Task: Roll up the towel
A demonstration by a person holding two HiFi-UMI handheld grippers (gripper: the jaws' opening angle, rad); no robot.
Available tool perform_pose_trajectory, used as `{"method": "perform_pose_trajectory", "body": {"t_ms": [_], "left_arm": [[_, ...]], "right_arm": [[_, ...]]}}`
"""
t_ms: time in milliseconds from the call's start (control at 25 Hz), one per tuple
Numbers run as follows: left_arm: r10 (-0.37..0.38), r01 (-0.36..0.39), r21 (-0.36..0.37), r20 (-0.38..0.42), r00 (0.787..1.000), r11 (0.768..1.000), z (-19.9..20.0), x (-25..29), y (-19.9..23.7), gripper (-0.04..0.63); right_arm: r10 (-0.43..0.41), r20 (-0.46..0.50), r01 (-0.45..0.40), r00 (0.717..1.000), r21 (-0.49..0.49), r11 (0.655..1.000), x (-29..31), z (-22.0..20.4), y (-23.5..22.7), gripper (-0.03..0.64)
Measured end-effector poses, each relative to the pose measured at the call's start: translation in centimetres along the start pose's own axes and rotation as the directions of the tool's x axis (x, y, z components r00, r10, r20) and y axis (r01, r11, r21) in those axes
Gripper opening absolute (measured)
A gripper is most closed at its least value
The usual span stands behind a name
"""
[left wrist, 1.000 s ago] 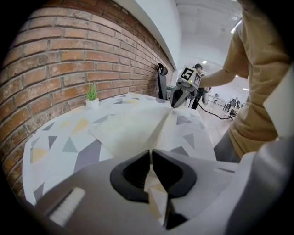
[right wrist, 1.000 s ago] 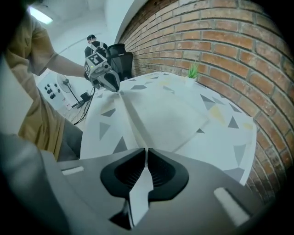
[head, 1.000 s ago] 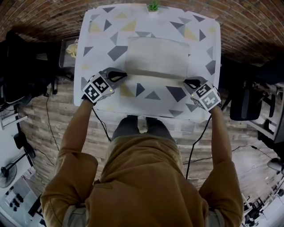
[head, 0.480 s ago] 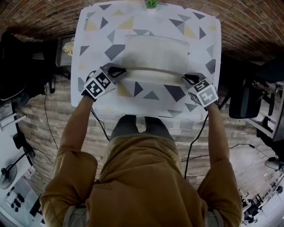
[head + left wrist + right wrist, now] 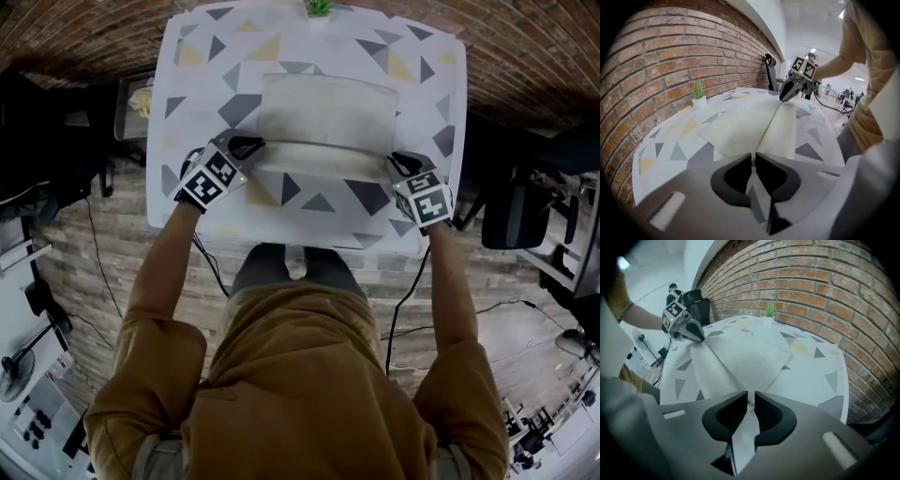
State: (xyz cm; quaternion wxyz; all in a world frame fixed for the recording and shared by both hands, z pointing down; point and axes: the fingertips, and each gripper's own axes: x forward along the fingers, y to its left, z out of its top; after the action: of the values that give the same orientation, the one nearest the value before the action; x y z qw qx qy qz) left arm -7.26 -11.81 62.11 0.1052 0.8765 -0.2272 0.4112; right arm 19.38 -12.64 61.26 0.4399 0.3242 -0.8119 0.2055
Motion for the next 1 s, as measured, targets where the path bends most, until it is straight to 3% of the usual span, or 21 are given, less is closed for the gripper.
{"method": "perform_pose_trajectory", "body": {"t_ms": [240,480,800,880,1000], "left_arm": [[0.073,-0.072,0.015,-0.026,0.997,0.997,-0.5,0.4,0.6,0.080],[0.147,-0.147,0.030,-0.003,0.989,0.989,-0.6,0.4,0.7,0.080],[0.227,-0.221,-0.078,0.078,0.971,0.972,-0.6,-0.1,1.8,0.133],[0.261,-0.246,-0.146,0.098,0.960,0.958,-0.7,-0.6,2.7,0.211],[0.303,-0.280,-0.191,0.101,0.948,0.941,-1.2,-2.0,3.7,0.218]], "right_arm": [[-0.096,0.013,0.096,0.995,0.054,0.994,0.3,-0.1,-0.9,0.034],[-0.144,0.023,0.142,0.989,0.092,0.986,0.4,-0.2,-1.8,0.084],[-0.198,0.060,0.188,0.978,0.141,0.972,0.0,-0.2,-2.6,0.133],[-0.222,0.083,0.208,0.971,0.156,0.966,-0.6,0.0,-2.9,0.133],[-0.245,0.118,0.227,0.962,0.151,0.962,-1.8,0.3,-3.1,0.133]]}}
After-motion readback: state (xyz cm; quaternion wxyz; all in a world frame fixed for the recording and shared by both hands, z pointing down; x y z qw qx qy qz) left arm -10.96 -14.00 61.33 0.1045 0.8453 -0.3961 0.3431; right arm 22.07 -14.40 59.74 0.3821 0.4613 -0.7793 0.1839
